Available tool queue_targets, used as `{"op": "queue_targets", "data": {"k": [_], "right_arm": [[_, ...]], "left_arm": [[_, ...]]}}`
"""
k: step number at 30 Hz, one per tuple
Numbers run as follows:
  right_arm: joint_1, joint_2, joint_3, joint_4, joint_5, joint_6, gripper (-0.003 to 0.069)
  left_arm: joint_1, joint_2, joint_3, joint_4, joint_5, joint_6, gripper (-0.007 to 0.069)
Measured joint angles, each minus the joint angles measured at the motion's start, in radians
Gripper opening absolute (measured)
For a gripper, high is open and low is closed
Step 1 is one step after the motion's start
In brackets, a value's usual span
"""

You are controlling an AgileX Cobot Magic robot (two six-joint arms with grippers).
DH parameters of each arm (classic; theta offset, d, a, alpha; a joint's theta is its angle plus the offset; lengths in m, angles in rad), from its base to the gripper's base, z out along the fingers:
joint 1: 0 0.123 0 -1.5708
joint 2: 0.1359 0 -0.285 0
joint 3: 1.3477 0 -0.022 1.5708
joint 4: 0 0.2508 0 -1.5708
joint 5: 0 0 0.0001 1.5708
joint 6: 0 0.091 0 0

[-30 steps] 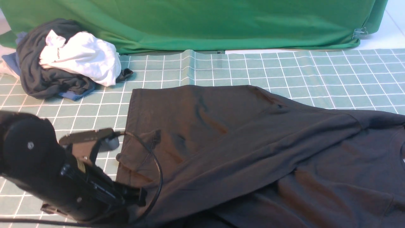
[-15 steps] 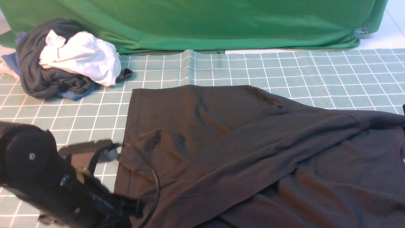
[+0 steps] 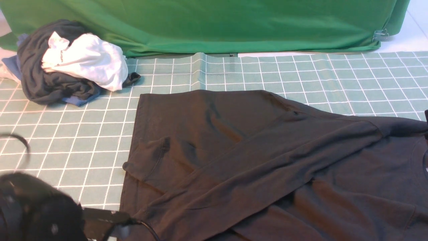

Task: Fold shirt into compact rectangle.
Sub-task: 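Grasp the near edge of the shirt at its hem and shoulder corners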

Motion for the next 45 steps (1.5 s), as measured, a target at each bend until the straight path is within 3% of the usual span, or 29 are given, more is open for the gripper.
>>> {"op": "queue_targets", "data": {"k": [4,12,16,18,22,30,35,38,43,45], "right_arm": [[0.0,0.0,0.0,0.0,-0.002,-0.008,0.0093],[0.0,0.0,0.0,0.015,-0.013,-0.016,0.0097],[0.0,0.0,0.0,0.018,-0.016,-0.018,0.01],[0.0,0.0,0.0,0.019,-0.015,-0.018,0.0104],[0.0,0.0,0.0,0.019,0.028,-0.076,0.011],[0.0,0.0,0.0,0.072,0.221,-0.273,0.0102],[0.0,0.01,0.032,0.405,0.294,-0.533,0.0097],[0.0,0.034,0.114,0.525,0.285,-0.601,0.0114],[0.028,0.097,0.282,0.576,0.181,-0.671,0.0235],[0.075,0.138,0.344,0.576,0.102,-0.697,0.0331]], "left_arm": [[-0.053,0.01,0.022,0.062,-0.068,-0.111,0.0479],[-0.058,0.102,0.018,0.059,-0.107,-0.126,0.0454],[-0.058,0.131,0.004,0.045,-0.1,-0.116,0.0266],[-0.058,0.125,0.002,0.039,-0.101,-0.106,0.0114],[-0.058,0.081,-0.003,0.049,-0.06,-0.085,0.0019],[-0.055,-0.104,-0.092,0.166,0.149,-0.128,0.001],[-0.004,-0.161,-0.106,0.223,0.247,-0.14,0.001],[0.01,-0.162,-0.106,0.226,0.25,-0.14,0.001],[0.011,-0.162,-0.106,0.23,0.231,-0.14,0.001],[0.011,-0.162,-0.106,0.23,0.229,-0.14,0.001]]}}
